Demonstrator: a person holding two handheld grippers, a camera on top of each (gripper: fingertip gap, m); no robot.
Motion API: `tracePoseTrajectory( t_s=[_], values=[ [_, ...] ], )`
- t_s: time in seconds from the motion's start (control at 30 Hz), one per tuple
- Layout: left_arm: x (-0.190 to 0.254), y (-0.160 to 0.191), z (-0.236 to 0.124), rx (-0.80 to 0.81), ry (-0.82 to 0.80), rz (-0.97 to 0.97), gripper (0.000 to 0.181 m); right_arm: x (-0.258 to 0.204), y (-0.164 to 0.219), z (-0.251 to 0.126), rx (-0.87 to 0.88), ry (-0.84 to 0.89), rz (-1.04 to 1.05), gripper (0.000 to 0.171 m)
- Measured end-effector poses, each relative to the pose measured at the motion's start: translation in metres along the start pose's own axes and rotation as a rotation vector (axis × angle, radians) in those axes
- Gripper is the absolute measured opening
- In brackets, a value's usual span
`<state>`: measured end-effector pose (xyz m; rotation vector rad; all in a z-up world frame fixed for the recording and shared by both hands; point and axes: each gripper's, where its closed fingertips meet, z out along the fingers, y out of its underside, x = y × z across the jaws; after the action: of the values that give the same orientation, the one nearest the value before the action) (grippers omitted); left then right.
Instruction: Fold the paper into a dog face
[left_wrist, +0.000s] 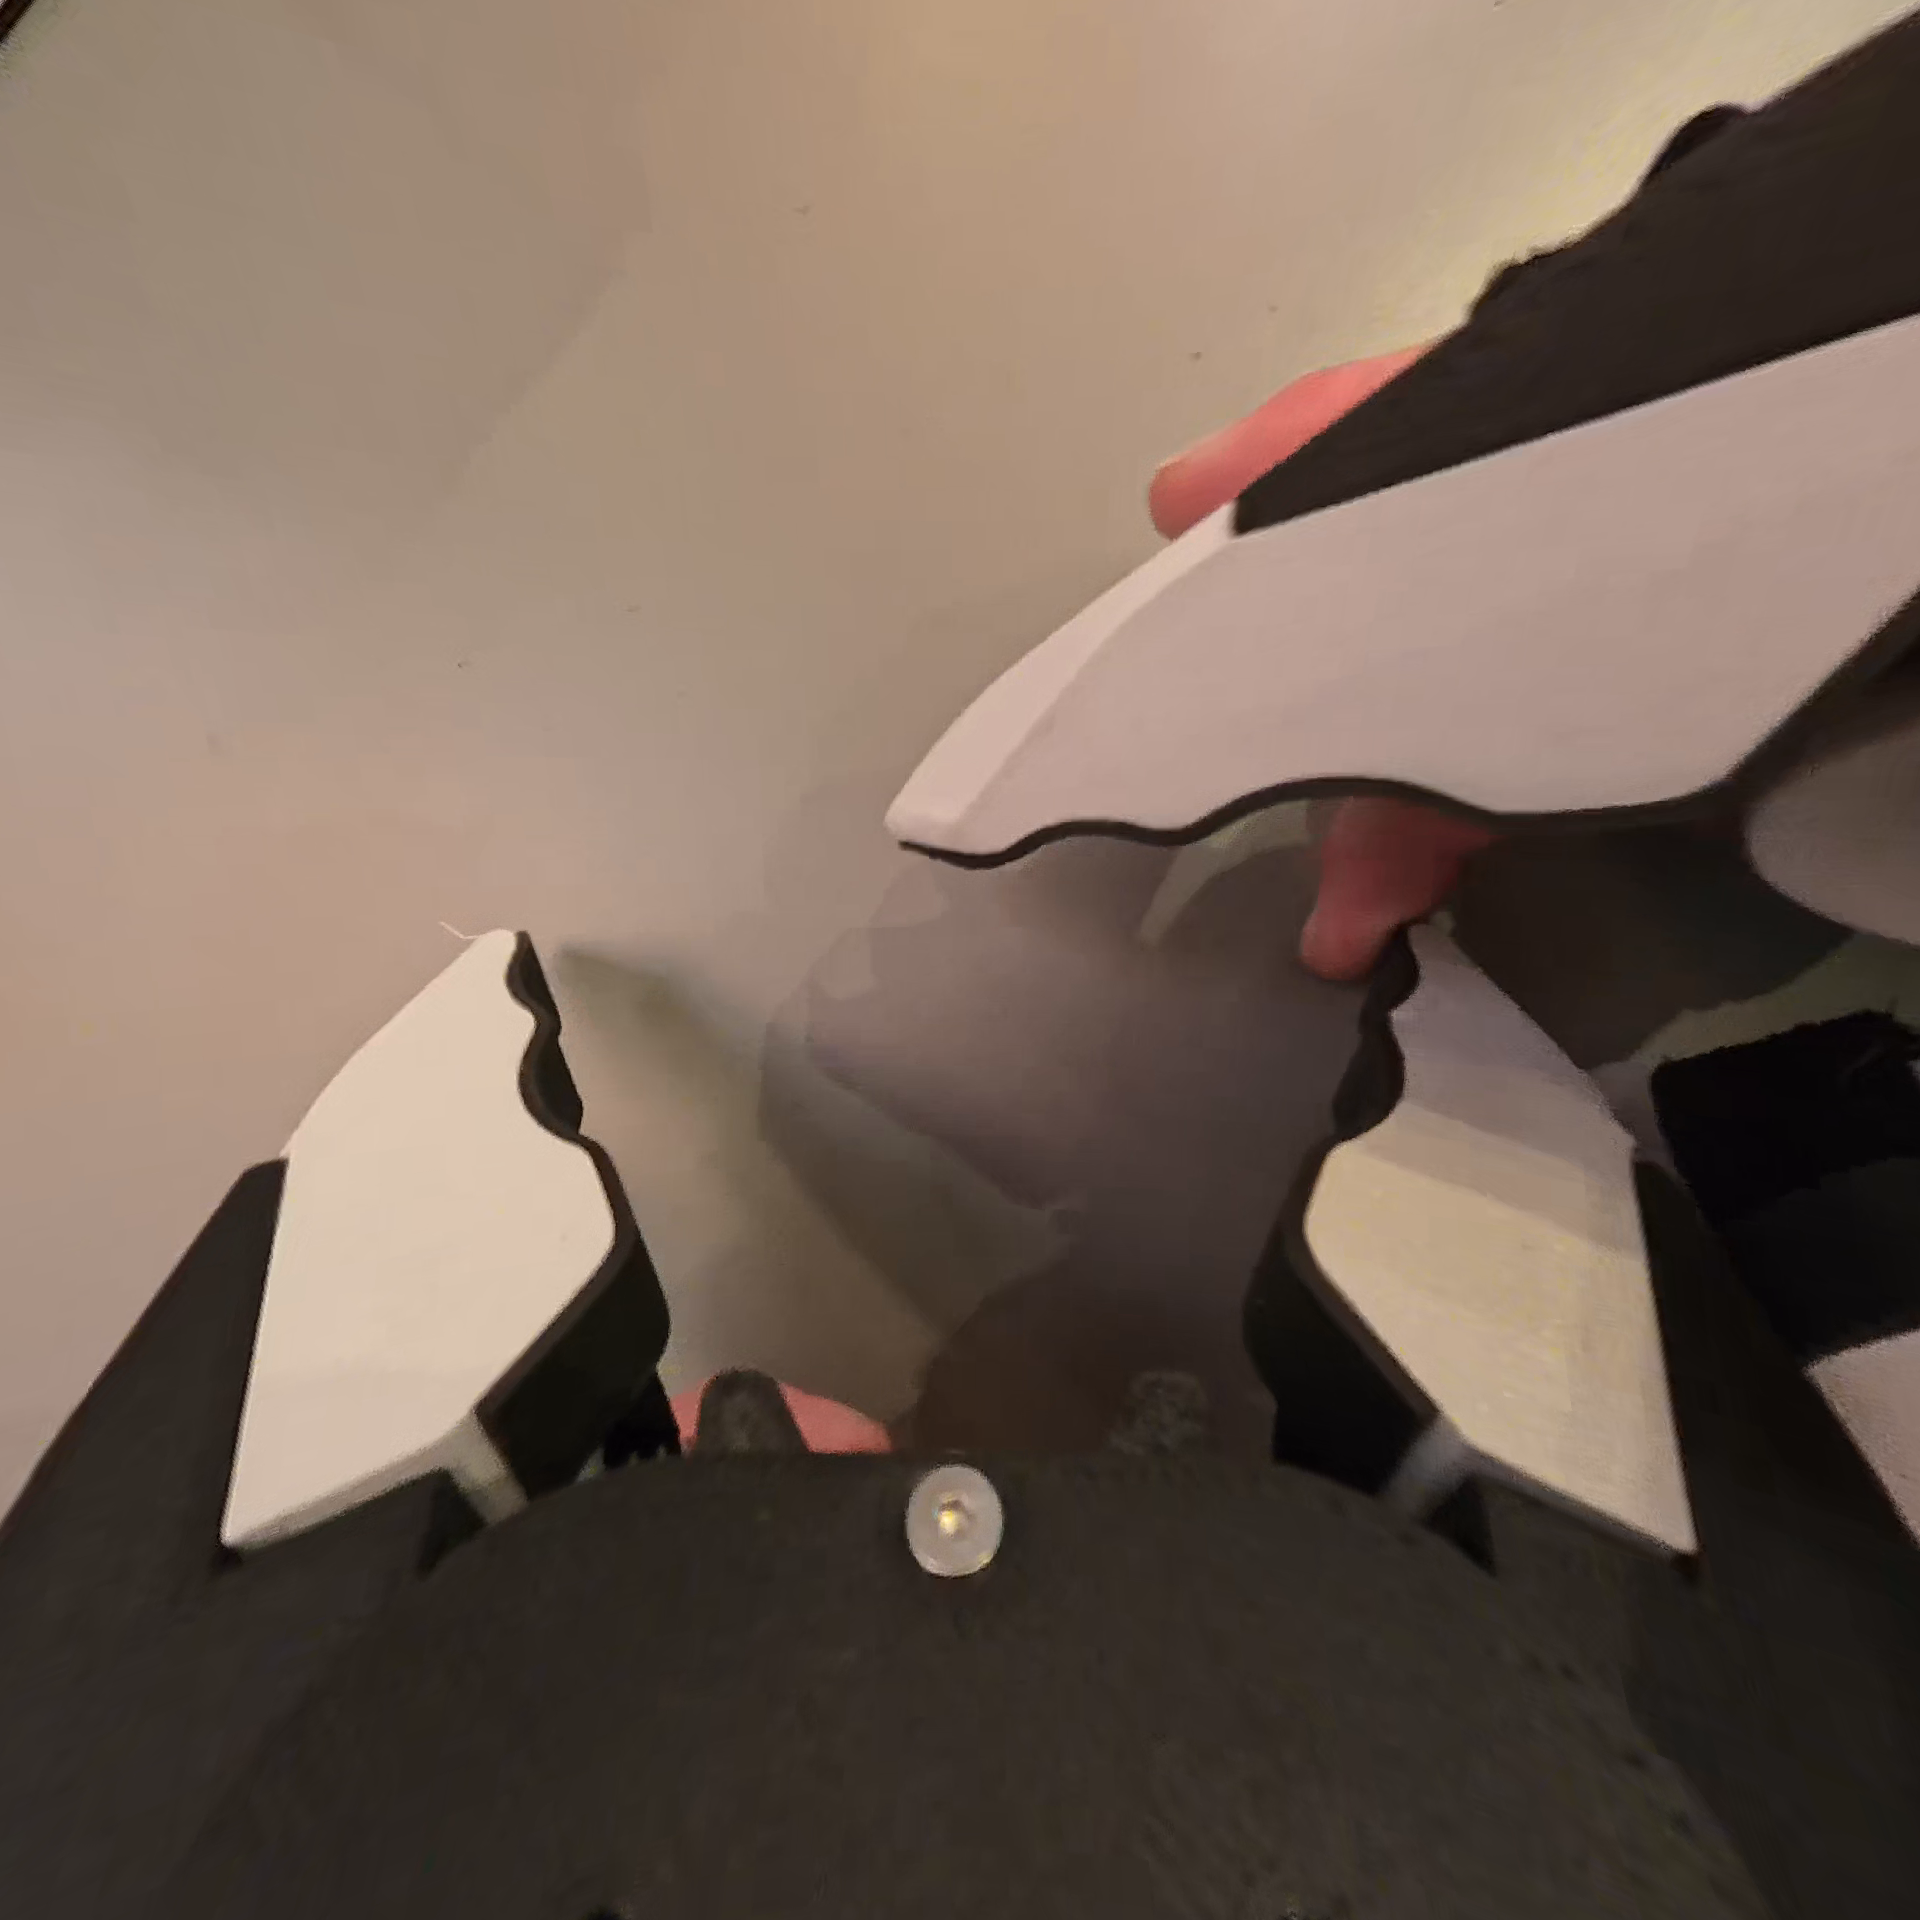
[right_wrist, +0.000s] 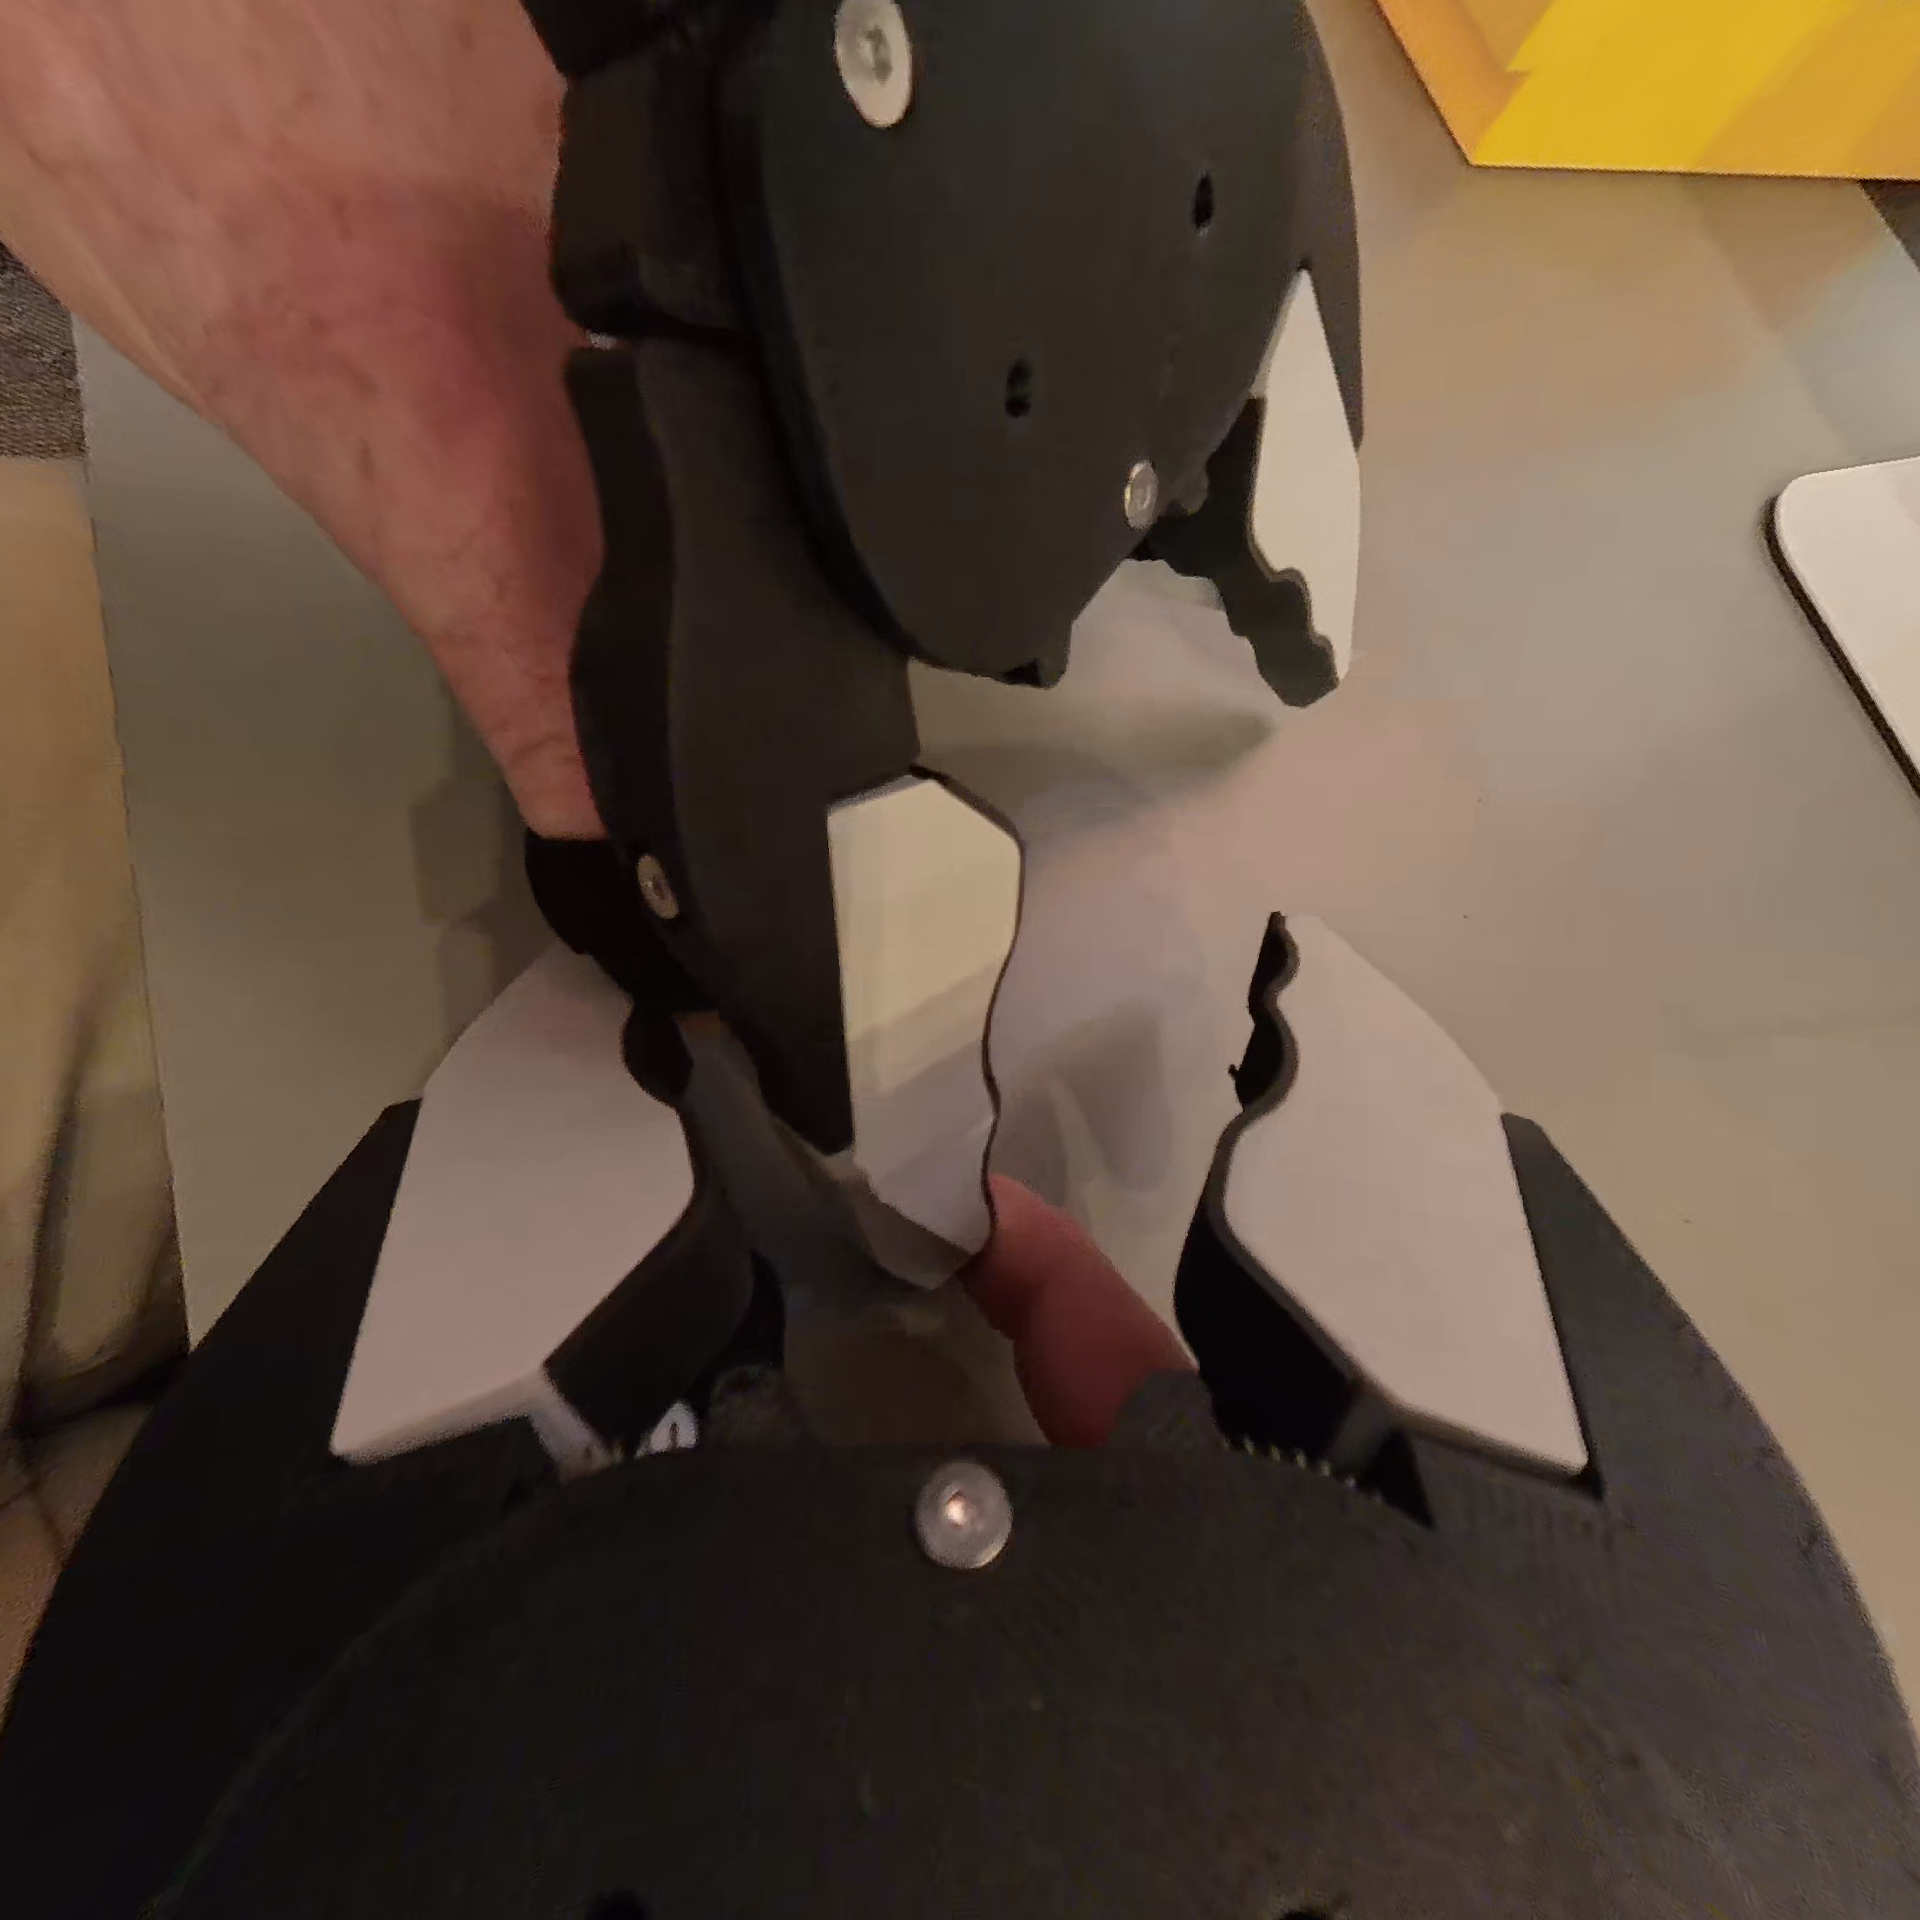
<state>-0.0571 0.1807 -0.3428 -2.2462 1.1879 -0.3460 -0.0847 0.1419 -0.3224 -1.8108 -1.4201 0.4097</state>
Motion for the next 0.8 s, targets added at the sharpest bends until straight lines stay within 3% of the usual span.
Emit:
tracePoseTrajectory(
  t_s=[0.27,0.4,0.47,0.8],
  values=[
    [0.003,-0.002,-0.001,0.022,0.011,0.056,0.146,0.0,0.0,0.002,-0.009,0.001,0.004,0.107],
    [0.005,-0.002,-0.003,0.032,0.014,0.076,0.137,0.002,0.002,0.003,-0.026,0.008,0.034,0.111],
    [0.0,-0.004,-0.001,0.054,-0.001,0.082,0.147,0.004,0.003,0.004,-0.039,0.018,0.044,0.112],
    [-0.004,-0.012,0.001,0.098,-0.043,0.072,0.147,0.011,0.009,0.002,-0.053,0.04,0.047,0.112]
  ],
)
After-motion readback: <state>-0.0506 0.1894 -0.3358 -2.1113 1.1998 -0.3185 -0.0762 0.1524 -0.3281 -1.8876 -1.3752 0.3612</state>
